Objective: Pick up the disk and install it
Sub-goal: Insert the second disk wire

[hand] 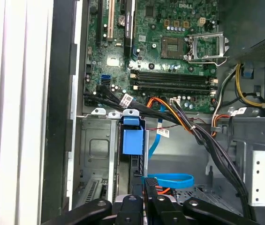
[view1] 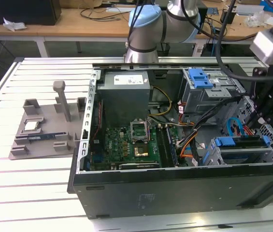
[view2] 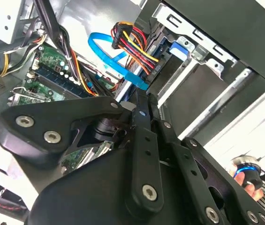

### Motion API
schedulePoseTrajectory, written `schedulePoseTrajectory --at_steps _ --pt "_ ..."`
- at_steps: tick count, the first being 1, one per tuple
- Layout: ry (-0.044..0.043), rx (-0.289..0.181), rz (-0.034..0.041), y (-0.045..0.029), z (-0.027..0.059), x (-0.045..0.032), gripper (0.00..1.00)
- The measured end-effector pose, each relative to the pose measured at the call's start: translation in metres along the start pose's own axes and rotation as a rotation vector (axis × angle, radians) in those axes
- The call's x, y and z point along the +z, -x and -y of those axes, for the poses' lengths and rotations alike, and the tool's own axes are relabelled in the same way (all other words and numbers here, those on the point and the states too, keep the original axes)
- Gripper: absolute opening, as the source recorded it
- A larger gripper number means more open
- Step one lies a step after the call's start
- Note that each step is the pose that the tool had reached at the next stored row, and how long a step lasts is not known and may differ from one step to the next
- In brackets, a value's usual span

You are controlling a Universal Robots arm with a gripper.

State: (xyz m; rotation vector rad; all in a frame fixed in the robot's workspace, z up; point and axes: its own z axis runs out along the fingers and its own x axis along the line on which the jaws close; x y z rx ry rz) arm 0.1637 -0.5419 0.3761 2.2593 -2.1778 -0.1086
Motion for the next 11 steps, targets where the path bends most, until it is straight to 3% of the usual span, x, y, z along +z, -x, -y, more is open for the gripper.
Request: schedulePoseTrajectory --at_steps 3,4,11 --pt "0.0000 0.000 0.0000 0.0009 -0.0001 -0.0023 0.15" --pt "0.0000 0.000 0.0000 0.0011 -0.0002 -0.0038 0.10" --pt "0.0000 0.000 0.0001 0.0012 -0.0002 -0.0052 0.10"
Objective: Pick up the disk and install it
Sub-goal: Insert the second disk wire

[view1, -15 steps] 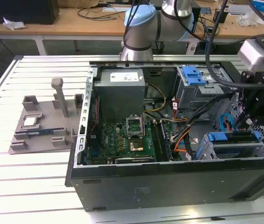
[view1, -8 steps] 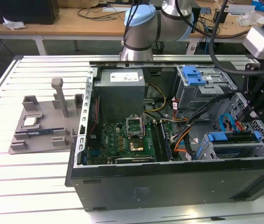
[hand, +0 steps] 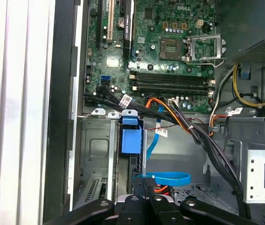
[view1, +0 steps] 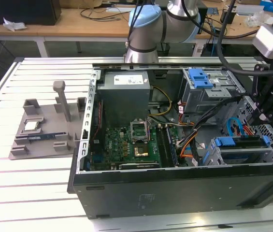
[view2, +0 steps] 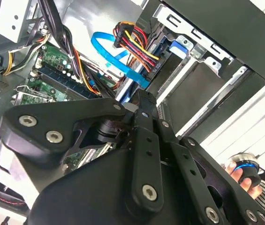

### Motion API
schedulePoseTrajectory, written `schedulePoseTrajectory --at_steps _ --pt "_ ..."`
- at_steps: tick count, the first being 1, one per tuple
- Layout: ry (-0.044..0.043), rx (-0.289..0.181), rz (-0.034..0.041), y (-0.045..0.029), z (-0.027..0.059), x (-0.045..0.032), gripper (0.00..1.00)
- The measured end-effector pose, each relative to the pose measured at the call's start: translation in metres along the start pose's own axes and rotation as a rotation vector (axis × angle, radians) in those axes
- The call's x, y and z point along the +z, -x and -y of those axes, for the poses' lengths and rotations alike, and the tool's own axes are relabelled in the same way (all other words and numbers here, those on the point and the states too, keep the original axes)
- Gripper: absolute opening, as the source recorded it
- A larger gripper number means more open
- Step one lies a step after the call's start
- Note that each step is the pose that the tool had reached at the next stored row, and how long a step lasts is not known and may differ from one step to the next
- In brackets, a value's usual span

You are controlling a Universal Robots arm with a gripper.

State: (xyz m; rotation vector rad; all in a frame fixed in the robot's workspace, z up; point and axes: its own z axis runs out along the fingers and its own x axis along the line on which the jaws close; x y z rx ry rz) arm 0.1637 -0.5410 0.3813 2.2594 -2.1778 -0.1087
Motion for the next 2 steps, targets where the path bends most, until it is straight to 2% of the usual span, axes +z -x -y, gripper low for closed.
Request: schedulePoseTrajectory --at_steps 2 --pt "0.0000 0.000 0.0000 0.0000 0.0000 -0.0001 0.10"
